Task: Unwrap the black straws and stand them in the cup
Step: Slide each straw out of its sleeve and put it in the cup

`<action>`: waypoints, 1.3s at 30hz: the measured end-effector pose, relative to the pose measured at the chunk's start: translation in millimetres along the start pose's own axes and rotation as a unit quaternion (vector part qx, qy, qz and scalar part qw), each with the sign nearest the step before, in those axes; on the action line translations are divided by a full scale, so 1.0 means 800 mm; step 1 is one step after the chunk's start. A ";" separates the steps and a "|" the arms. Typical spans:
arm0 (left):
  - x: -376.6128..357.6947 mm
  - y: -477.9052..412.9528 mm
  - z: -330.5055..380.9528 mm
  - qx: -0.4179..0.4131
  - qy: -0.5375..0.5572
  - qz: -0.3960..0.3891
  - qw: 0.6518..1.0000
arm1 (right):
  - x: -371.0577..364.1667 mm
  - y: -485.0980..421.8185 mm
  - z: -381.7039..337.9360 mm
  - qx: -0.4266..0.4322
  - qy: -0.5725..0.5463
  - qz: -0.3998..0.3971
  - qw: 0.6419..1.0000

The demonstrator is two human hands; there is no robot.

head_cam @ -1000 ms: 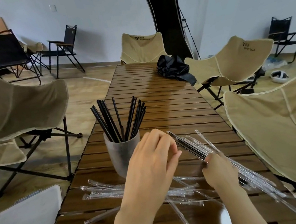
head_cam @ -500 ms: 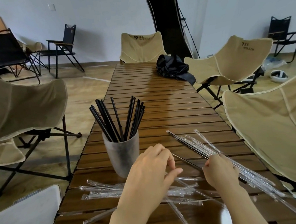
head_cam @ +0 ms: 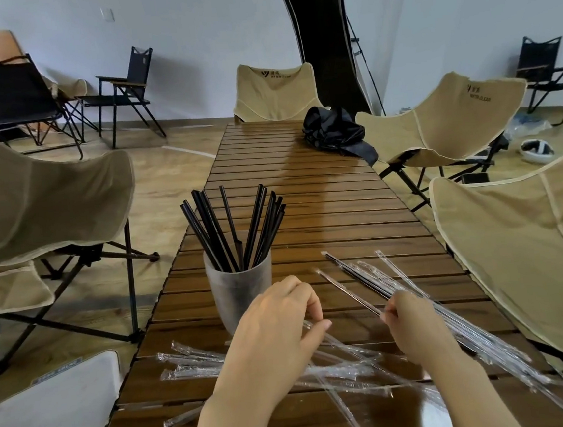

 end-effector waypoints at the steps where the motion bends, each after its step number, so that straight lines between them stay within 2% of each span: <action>1: 0.001 0.000 0.000 0.001 -0.001 0.002 1.000 | 0.005 -0.001 -0.003 0.010 -0.010 -0.002 1.000; 6: 0.001 -0.003 0.009 -0.010 -0.009 0.010 1.000 | 0.029 0.007 -0.031 0.084 -0.088 -0.040 0.992; 10: -0.004 -0.004 0.017 -0.030 -0.041 0.011 0.999 | 0.028 0.032 -0.056 0.174 -0.099 -0.131 0.971; 15: -0.010 -0.007 0.010 -0.034 -0.034 -0.050 0.998 | 0.041 0.049 -0.078 0.242 -0.104 -0.166 0.950; 24: -0.011 0.004 -0.016 0.001 0.028 -0.091 0.995 | 0.044 0.054 -0.077 0.268 -0.157 -0.191 0.931; 28: 0.001 0.009 -0.032 0.018 0.002 -0.089 0.996 | 0.047 0.050 -0.069 0.259 -0.148 -0.173 0.939; 32: 0.020 0.018 -0.053 0.045 -0.010 -0.069 0.997 | 0.062 0.042 -0.057 0.250 -0.131 -0.094 0.955; 35: 0.029 0.028 -0.064 0.061 0.001 -0.065 0.996 | 0.076 0.043 -0.055 0.255 -0.163 -0.049 0.952; 39: 0.042 0.036 -0.074 0.074 0.003 -0.035 0.997 | 0.076 0.043 -0.060 0.265 -0.179 -0.036 0.947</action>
Point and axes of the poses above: each hand's wrist, its own y-axis away from the middle knuckle, its own x-axis out of the back of the hand, z = x × y, the point moved 9 cm from there along -y, towards the middle knuckle, and after that the axes turned 10 degrees about -z, right-handed, at the moved point
